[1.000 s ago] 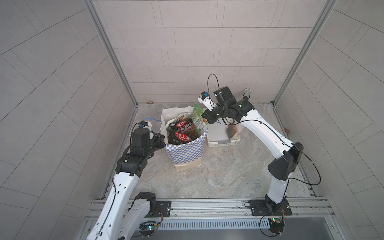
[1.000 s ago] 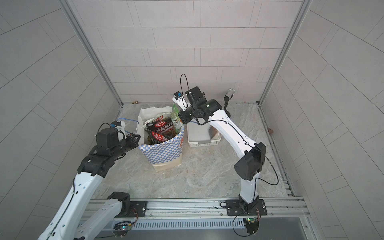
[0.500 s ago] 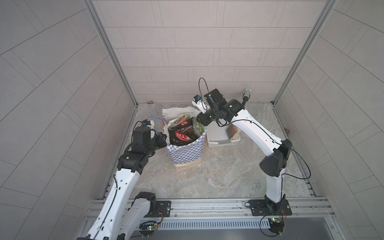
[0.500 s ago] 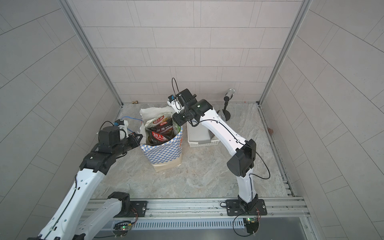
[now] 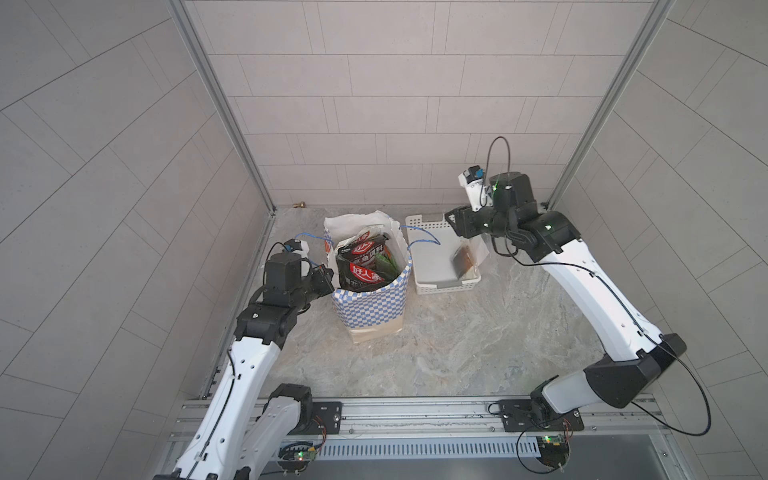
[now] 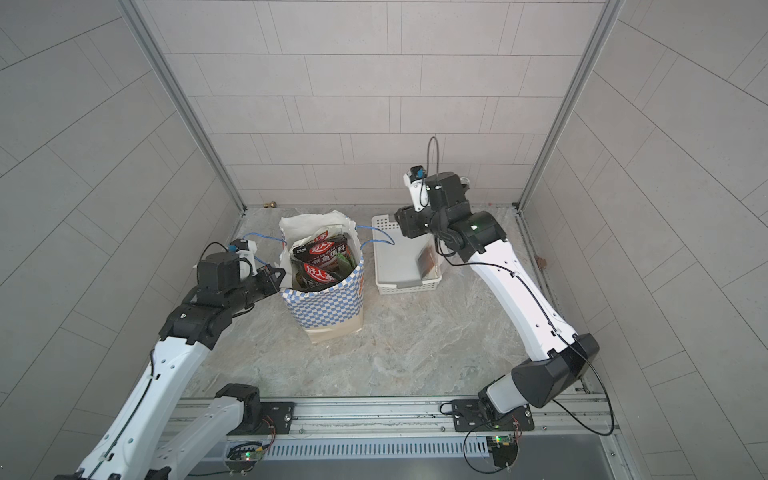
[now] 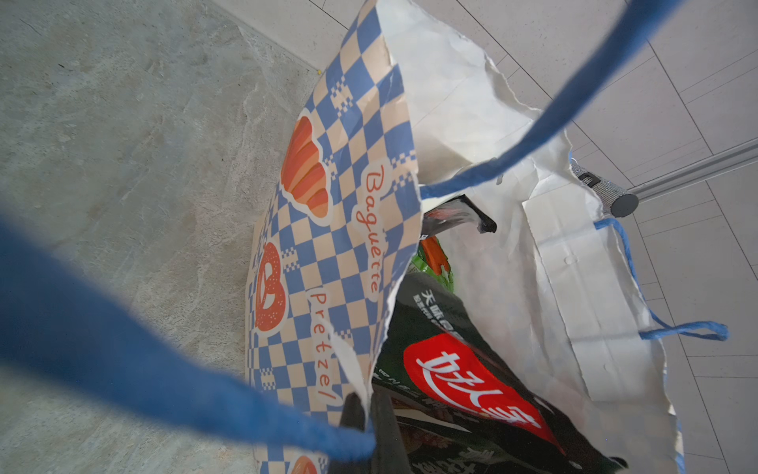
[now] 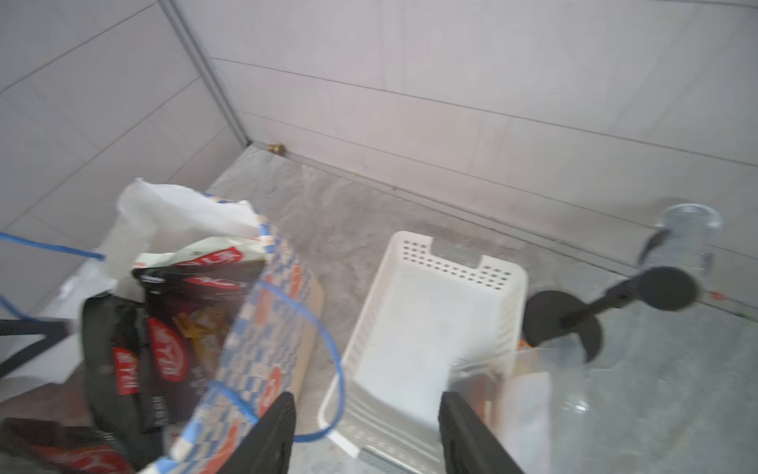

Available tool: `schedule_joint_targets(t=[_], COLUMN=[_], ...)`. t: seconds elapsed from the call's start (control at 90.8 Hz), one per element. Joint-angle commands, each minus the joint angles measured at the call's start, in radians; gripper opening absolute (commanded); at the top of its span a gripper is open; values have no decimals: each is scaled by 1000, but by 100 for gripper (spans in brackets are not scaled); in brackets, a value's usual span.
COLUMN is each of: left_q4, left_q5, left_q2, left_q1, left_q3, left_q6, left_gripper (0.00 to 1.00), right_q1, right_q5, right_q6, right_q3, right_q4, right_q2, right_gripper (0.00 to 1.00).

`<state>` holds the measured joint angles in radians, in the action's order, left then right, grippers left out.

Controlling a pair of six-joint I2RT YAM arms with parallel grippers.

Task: Place the condiment packets inside the bag
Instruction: Place the condiment packet in the paper bag, then pick up the condiment packet from the storage box.

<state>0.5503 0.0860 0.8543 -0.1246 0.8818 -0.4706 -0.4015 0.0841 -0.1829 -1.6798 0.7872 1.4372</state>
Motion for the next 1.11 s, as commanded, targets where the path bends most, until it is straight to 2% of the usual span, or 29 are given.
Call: schedule_joint_targets(t=[0.0, 0.099, 0.187, 0.264, 0.352, 0.473, 0.561, 0.649, 0.716, 0.826, 0.892, 1.101], left_q4=[39, 35, 30, 29, 35, 50, 59, 65, 71, 89, 112, 138], left_q5=[16, 16, 19, 28, 29, 23, 14, 1, -11, -46, -87, -189], left_q2=[4, 9, 17, 19, 18, 15, 14, 13, 14, 14, 14, 10], left_q1=[-3, -3, -4, -4, -4, -4, -4, -3, -4, -4, -4, -4], left_q3=[16, 16, 14, 17, 20, 22, 27, 32, 41, 68, 98, 163], left_q6=[20, 20, 15, 12, 13, 24, 32, 37, 38, 39, 42, 78], left_gripper=[0, 0, 0, 0, 0, 0, 0, 1, 9, 32, 42, 61], right_q1=[140, 241, 265, 273, 280, 280, 278, 274, 271, 242, 216, 134], right_q5=[24, 91, 105, 120, 191, 259, 265, 232, 200, 178, 178, 180], right_q6=[-91, -109, -127, -145, -154, -175, -181, -171, -158, -124, -103, -99], right_q3=[184, 348, 433, 467, 463, 465, 463, 455, 446, 441, 428, 367], right_q4=[-54, -142, -228, -289, -315, -378, -398, -385, -361, -349, -344, -342], right_q2=[-54, -89, -75, -25, 69, 149, 166, 160, 145, 69, 21, -141], right_gripper=[73, 83, 87, 88, 86, 72, 54, 23, 0, 0, 0, 0])
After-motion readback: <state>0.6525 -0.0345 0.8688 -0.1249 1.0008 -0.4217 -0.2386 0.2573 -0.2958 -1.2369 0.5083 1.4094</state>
